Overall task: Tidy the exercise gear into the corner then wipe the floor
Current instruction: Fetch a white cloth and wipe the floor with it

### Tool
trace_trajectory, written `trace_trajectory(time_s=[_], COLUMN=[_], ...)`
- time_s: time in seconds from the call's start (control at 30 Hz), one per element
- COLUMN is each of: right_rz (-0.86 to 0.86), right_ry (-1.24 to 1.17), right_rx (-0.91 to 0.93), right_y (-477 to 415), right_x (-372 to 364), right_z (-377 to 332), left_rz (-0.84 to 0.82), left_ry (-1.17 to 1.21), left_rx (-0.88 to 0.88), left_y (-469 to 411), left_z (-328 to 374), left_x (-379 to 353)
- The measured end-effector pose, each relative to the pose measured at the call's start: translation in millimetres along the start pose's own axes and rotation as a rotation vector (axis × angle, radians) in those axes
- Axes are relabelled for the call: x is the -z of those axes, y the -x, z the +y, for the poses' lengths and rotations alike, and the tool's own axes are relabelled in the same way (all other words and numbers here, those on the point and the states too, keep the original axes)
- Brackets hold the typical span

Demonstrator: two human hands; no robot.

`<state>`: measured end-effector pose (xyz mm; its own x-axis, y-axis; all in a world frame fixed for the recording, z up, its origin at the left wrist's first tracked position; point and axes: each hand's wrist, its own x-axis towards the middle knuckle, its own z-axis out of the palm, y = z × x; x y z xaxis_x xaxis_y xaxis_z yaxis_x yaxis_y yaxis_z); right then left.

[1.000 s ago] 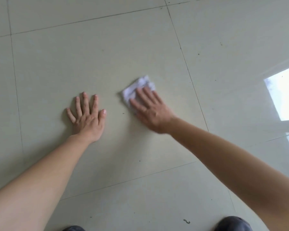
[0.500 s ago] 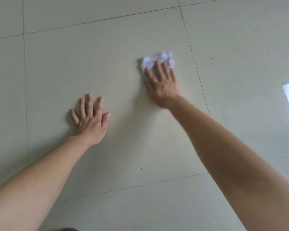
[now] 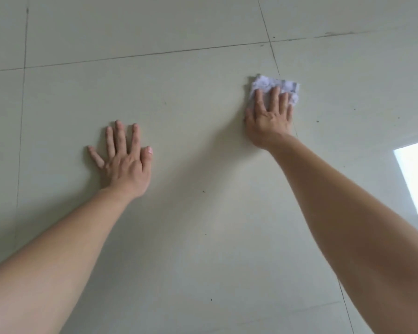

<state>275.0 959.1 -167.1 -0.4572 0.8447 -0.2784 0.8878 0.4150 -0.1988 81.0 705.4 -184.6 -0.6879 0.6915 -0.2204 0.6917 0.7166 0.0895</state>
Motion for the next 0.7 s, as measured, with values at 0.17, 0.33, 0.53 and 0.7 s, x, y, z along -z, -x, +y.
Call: trace_trajectory(time_s=[0.17, 0.33, 0.53, 0.7], right_rz=[0.055, 0.059, 0.110, 0.087], right_ry=[0.027, 0.175, 0.013, -0.015], right_rx=[0.363, 0.722, -0.136, -0.013], right_y=[11.6, -29.0, -121.0, -109.3], right_x=[-34.4, -22.4, 28.7, 6.8], right_z=[-91.5, -79.1, -14.0, -101.7], left_rz=[-0.052, -0.189, -0.294, -0.308], left_ry=[-0.037, -0.040, 0.012, -0.006], left_rx=[-0.004, 0.001, 0.016, 0.013], left_y=[-1.6, -5.0, -10.0, -10.9], left_z=[-0.3, -2.1, -2.7, -1.9], left_x=[3.7, 10.2, 17.0, 19.4])
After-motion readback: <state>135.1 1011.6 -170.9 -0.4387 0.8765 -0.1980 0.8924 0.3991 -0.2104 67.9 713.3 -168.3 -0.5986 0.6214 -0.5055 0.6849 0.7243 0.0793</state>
